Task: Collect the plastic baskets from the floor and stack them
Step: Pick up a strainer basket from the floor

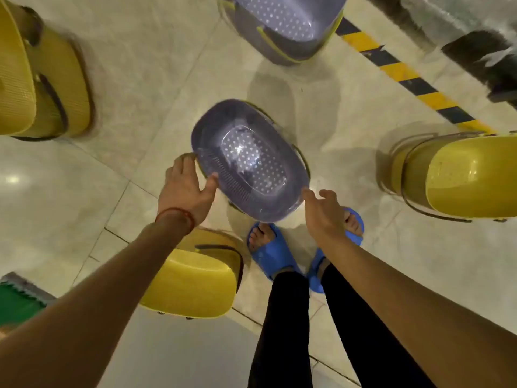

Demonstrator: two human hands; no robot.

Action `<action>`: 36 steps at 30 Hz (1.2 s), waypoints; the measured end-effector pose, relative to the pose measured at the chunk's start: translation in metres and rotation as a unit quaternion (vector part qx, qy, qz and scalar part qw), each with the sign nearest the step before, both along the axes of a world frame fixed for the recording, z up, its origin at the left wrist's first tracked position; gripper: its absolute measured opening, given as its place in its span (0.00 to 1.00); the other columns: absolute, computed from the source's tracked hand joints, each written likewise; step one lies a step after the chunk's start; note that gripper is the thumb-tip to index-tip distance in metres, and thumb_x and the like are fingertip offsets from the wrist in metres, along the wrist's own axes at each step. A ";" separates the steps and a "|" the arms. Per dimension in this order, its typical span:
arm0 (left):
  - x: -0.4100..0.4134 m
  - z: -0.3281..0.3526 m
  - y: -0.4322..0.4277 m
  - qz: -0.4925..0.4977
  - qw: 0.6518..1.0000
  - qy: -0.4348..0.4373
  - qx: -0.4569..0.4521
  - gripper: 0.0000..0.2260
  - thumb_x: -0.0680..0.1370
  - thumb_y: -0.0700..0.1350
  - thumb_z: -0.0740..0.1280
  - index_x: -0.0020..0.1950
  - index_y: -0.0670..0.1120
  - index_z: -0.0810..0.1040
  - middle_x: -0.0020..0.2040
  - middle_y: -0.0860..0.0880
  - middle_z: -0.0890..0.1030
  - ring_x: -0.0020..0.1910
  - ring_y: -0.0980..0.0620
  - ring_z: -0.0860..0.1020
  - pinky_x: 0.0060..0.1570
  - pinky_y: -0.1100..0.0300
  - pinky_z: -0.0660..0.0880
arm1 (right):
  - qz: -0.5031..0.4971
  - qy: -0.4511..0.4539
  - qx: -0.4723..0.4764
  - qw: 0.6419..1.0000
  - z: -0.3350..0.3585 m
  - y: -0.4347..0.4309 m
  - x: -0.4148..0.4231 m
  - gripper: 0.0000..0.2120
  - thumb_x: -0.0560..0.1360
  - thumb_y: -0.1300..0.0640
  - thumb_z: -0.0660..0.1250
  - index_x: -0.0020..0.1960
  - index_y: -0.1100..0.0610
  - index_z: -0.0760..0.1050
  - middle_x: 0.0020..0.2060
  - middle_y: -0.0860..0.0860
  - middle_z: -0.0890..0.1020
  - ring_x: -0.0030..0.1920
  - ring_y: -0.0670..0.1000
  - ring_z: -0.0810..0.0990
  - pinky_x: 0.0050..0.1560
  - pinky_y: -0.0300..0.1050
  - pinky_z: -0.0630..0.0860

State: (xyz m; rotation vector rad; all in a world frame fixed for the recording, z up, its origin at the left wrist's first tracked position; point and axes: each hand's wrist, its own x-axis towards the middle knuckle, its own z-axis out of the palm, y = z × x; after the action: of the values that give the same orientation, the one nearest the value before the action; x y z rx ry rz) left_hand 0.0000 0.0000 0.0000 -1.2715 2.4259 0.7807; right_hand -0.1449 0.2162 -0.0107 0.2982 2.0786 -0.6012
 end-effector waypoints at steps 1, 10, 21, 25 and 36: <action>-0.004 -0.016 -0.005 0.032 0.999 0.023 0.007 0.28 0.80 0.58 0.61 0.76 0.47 0.61 0.74 0.46 0.66 0.70 0.44 0.67 0.65 0.47 0.69 | -0.042 -0.018 -0.005 0.999 -0.014 -0.003 0.003 0.32 0.80 0.39 0.59 0.78 0.54 0.62 0.70 0.56 0.74 0.62 0.58 0.75 0.54 0.49 0.69; -0.041 -0.080 -0.030 0.102 0.990 0.093 -0.023 0.30 0.81 0.46 0.64 0.79 0.43 0.57 0.77 0.43 0.61 0.73 0.43 0.67 0.73 0.49 0.66 | -0.070 -0.025 -0.066 0.995 -0.071 -0.013 0.021 0.03 0.81 0.62 0.62 0.50 0.61 0.73 0.45 0.58 0.77 0.45 0.57 0.76 0.43 0.50 0.72; -0.033 -0.015 -0.007 0.130 0.991 0.001 0.018 0.16 0.82 0.49 0.61 0.70 0.50 0.72 0.62 0.42 0.72 0.53 0.41 0.77 0.55 0.55 0.72 | -0.002 0.043 -0.011 0.999 0.012 0.038 -0.018 0.12 0.84 0.57 0.56 0.60 0.61 0.75 0.47 0.57 0.80 0.44 0.55 0.77 0.49 0.44 0.75; -0.023 0.041 0.021 0.126 0.992 0.000 0.018 0.10 0.83 0.47 0.61 0.61 0.44 0.75 0.59 0.41 0.75 0.52 0.40 0.77 0.54 0.49 0.75 | 0.020 0.074 0.010 0.997 0.075 0.067 -0.028 0.12 0.83 0.54 0.56 0.54 0.58 0.77 0.49 0.58 0.82 0.52 0.61 0.78 0.52 0.53 0.73; -0.015 0.177 0.095 0.050 0.993 0.040 0.101 0.12 0.84 0.50 0.58 0.62 0.45 0.74 0.52 0.41 0.83 0.47 0.37 0.80 0.48 0.48 0.77 | 0.070 0.108 -0.013 0.992 0.209 0.161 -0.041 0.14 0.84 0.52 0.55 0.57 0.53 0.79 0.46 0.52 0.82 0.46 0.56 0.77 0.48 0.46 0.69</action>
State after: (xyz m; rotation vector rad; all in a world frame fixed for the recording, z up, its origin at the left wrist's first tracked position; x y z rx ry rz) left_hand -0.0155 0.0945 0.1768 -1.3133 2.2881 1.0946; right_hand -0.1862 0.3772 0.1984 0.0717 2.2755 -0.5971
